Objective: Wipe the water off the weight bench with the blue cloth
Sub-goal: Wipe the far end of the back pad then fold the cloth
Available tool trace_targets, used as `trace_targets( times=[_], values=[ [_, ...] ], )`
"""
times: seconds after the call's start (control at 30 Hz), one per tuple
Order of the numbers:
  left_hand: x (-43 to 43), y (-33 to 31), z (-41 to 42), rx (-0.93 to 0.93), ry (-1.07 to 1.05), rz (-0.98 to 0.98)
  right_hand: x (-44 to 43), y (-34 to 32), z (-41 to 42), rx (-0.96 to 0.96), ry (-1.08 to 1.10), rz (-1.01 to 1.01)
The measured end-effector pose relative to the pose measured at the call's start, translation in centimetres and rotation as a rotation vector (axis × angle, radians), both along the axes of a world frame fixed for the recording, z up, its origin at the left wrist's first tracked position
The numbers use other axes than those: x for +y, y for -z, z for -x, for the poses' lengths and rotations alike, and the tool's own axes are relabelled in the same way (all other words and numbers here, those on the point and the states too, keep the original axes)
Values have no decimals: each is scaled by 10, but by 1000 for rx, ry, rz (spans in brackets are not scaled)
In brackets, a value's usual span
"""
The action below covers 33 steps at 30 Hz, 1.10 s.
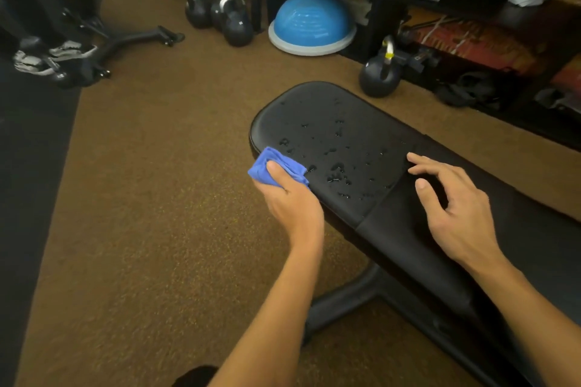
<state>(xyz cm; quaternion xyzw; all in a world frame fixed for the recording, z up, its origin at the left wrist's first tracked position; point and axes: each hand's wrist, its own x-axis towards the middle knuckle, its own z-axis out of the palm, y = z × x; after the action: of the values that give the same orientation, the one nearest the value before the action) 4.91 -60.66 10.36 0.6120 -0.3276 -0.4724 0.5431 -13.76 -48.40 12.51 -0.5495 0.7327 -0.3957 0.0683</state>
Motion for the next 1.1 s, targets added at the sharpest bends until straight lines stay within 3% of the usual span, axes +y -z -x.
trace_targets(
  times=[0.33, 0.67, 1.1],
  values=[
    [93, -3, 38, -41, 119, -129, 1, 0, 5, -40, -6, 44],
    [-22, -18, -7, -99, -30, -135, 5, -1, 7, -94, 8, 28],
    [105, -14, 36, -300, 186, 49, 3, 0, 2, -105, 6, 5]
  ],
)
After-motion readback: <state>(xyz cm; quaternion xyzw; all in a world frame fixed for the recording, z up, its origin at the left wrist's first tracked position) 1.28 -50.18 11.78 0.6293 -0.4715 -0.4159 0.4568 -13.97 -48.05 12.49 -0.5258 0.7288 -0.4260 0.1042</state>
